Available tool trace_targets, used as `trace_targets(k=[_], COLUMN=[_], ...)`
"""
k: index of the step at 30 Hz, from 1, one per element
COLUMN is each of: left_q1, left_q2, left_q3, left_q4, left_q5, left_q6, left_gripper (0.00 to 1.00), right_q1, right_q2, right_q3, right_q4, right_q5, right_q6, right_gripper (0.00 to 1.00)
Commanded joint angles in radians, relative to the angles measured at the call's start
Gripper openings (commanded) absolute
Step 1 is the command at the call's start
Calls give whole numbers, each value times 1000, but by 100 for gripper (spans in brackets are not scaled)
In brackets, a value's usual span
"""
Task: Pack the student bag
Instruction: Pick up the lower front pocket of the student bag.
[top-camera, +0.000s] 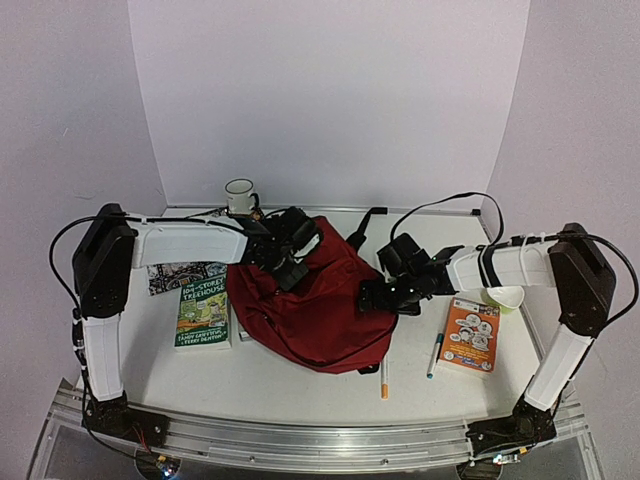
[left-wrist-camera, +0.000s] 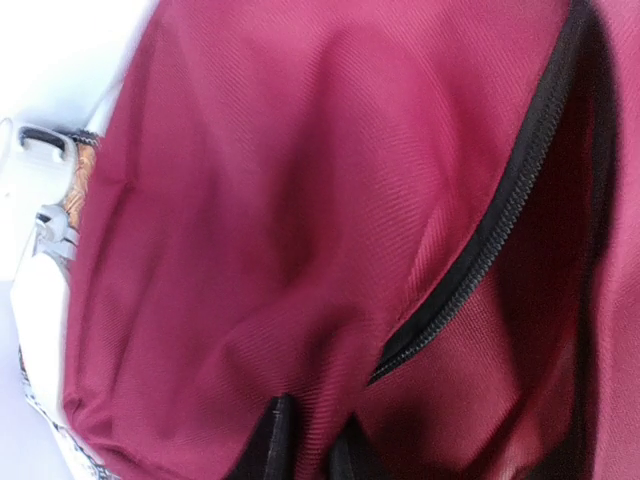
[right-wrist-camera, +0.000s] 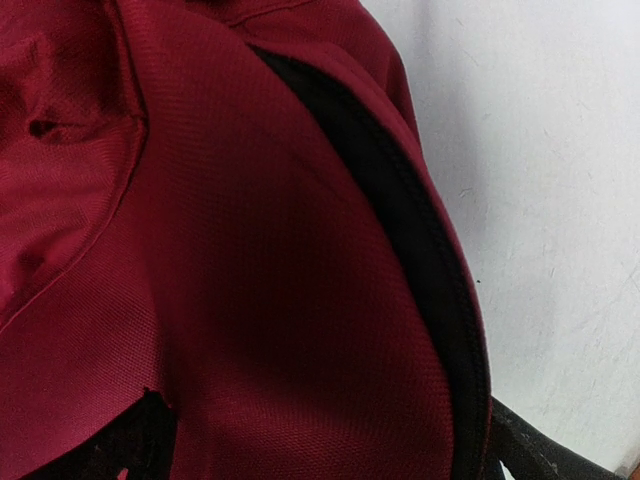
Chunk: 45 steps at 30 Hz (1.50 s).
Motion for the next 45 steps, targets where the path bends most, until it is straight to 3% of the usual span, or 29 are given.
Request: trace_targets(k=[1, 3, 12, 22, 33, 45], left_q1=[6, 5, 57, 148, 200, 213], left_q2=[-154, -183, -232, -290, -117, 104], left_q3=[96, 116, 220, 330, 557, 640], left_q4=[-2, -16, -152, -193, -207, -185], left_q5=[-14, -14, -34, 173, 216, 269], left_q6=[-9, -10, -44, -102, -210, -226], left_gripper=[5, 0, 0, 0, 0, 0], right_q1=[4, 4, 15, 90, 308, 394], right_q2=[-10, -19, -147, -211, -177, -41], right_q3=[53, 66, 123, 99, 110, 71], right_q4=[-57, -69, -190, -338, -294, -143], right_q5=[22, 18, -15, 72, 221, 123], right_q6=[-34, -45, -79, -69, -127, -230], right_gripper=[98, 98, 98, 96, 91, 78])
